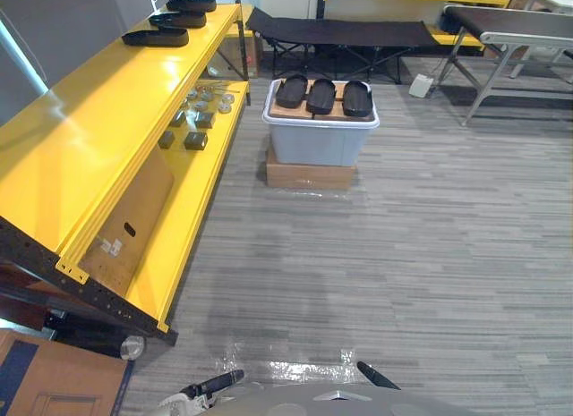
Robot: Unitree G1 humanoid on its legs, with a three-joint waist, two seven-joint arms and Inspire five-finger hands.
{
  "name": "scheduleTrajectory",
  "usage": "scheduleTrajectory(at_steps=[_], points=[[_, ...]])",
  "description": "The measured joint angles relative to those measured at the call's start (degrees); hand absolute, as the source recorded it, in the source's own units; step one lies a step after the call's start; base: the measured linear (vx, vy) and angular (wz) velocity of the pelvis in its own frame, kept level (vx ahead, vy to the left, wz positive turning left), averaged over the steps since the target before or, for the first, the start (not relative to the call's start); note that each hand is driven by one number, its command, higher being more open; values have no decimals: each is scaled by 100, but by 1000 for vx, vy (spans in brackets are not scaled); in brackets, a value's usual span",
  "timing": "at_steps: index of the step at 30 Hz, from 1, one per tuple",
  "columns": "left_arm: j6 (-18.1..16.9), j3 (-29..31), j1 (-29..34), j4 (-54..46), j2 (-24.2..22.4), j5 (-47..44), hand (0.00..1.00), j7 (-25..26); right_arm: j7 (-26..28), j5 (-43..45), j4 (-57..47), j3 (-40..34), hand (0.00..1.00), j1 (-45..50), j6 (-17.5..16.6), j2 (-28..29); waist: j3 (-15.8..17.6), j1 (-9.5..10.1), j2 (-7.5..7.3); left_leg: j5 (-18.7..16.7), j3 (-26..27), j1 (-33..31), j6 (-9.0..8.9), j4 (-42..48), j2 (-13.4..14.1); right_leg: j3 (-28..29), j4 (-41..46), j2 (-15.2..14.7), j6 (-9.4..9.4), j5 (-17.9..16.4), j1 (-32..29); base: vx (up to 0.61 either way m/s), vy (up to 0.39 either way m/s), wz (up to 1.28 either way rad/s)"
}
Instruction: Walk over and take three plastic housings, then place them on the shelf
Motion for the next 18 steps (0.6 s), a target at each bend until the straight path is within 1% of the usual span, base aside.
scheduleTrajectory(at_steps=[1,5,7,8,11,13,15,18], points=[[-1,-54,-136,-69,-8,-21,100,0,11,-90,-94,15,100,-87,-144,21,20,3,-27,56,-7,-1,-44,-77,-22,-11,-5,-22,14,8,-28,-22,11,8],[-31,-426,-350,-611,-156,-98,100,-94,11,-96,-804,205,100,-275,-621,3,91,-1,-44,199,-13,15,-40,-297,-77,-49,-61,-66,87,61,-78,-34,24,5],[-95,-588,-369,-686,-184,-119,100,-244,21,-104,-945,290,100,-396,-744,2,110,-10,-76,222,4,30,-37,-334,-77,-44,-85,-63,77,78,-77,-19,6,-4],[-97,-711,-384,-686,-188,-269,100,-262,20,-105,-966,323,100,-458,-813,-2,120,-20,-93,250,15,78,-30,-398,-77,-39,-85,-59,76,78,-73,-13,0,-3],[-108,-864,-368,-685,-214,-296,100,-383,21,-103,-1002,451,100,-539,-885,-14,129,-16,-107,257,30,93,-36,-438,-76,-32,-94,-58,76,78,-78,0,0,0],[-216,-929,-344,-684,-213,-257,100,-381,21,-86,-1001,500,100,-523,-885,-10,135,-13,-98,259,44,102,-37,-459,-79,-19,-96,-58,76,78,-84,4,5,-2],[-516,-932,-290,-685,-212,-189,100,-301,29,48,-1004,569,100,-455,-885,-5,136,-18,-95,259,53,109,-37,-465,-81,-8,-97,-58,77,78,-85,4,5,-2],[-748,-928,-163,-910,-214,-226,100,-169,-25,260,-1048,564,100,-328,-906,42,137,-20,-94,259,50,111,-37,-466,-81,-8,-96,-58,76,78,-85,0,0,0]])
